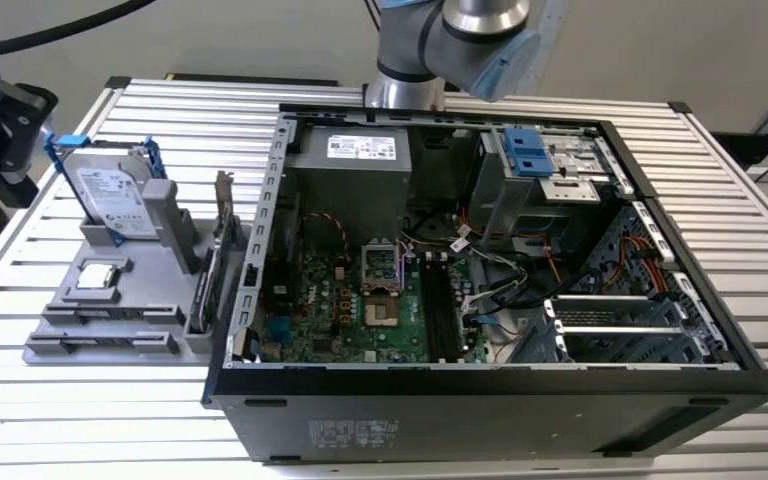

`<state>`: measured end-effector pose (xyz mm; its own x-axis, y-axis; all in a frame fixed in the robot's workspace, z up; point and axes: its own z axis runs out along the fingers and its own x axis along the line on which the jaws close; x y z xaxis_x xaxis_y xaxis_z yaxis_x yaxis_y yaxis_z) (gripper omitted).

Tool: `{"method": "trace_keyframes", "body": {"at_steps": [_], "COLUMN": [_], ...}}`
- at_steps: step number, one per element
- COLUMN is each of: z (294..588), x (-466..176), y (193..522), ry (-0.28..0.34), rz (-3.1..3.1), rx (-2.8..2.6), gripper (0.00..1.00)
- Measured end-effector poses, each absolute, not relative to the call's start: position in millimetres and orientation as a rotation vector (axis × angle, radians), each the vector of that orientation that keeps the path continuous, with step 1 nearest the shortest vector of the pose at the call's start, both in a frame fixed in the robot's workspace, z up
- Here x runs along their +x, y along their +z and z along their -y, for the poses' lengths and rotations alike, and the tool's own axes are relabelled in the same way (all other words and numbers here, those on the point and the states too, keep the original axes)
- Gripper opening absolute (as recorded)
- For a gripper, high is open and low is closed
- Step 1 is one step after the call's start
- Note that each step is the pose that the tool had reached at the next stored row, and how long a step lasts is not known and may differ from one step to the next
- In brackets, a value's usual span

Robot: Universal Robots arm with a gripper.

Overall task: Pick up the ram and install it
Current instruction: 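Reach for the ram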

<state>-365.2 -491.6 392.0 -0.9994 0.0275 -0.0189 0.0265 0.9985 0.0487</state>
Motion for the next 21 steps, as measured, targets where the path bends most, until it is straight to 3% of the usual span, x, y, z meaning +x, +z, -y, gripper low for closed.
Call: {"method": "trace_keyframes", "body": {"at_steps": [21], "z": [505.0], "x": [-365.3], "y": [392.0], "ry": [0.076], "rz": [-3.125], "rx": [0.038], "gripper": [0.0]}}
